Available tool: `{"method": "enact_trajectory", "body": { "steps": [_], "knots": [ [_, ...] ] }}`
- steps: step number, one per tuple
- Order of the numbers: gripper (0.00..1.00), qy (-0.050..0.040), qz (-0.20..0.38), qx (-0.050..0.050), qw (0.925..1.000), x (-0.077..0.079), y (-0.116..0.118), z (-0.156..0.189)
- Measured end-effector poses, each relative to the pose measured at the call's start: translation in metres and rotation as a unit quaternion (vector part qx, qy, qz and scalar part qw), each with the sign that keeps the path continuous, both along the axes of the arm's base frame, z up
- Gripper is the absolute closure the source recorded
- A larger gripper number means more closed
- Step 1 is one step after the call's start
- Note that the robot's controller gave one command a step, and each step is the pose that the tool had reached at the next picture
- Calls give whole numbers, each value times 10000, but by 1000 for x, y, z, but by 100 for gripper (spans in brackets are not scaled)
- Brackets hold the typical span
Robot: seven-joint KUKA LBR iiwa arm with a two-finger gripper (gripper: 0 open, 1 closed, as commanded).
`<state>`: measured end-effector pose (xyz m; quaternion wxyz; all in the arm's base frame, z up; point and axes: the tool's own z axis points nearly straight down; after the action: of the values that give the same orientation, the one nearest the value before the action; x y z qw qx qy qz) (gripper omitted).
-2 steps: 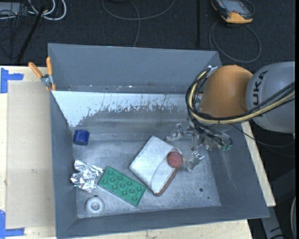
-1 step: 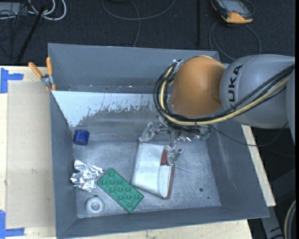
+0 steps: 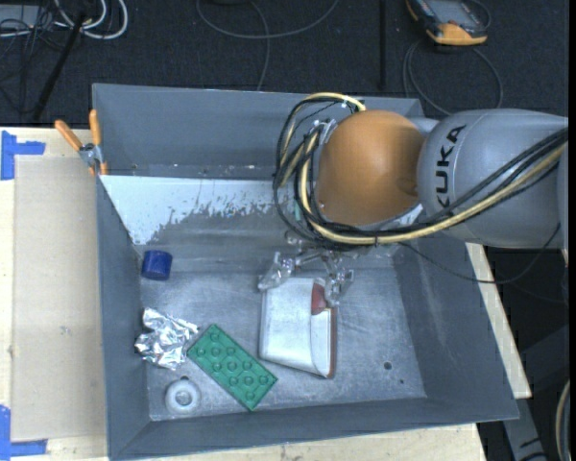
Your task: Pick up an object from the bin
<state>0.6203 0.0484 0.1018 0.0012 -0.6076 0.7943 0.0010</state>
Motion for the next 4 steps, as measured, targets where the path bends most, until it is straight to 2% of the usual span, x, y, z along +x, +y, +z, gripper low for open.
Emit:
{"method": "enact_trajectory", "body": {
  "steps": [1,2,3,4],
  "knots": [
    [0,-17,1685,4,9857,1,5,-11],
    [0,-52,3206,-3,9472,2,10,-14],
    [100,-41,3181,15,9481,1,10,-15],
    [100,-28,3157,-10,9489,2,13,53]
  ]
}}
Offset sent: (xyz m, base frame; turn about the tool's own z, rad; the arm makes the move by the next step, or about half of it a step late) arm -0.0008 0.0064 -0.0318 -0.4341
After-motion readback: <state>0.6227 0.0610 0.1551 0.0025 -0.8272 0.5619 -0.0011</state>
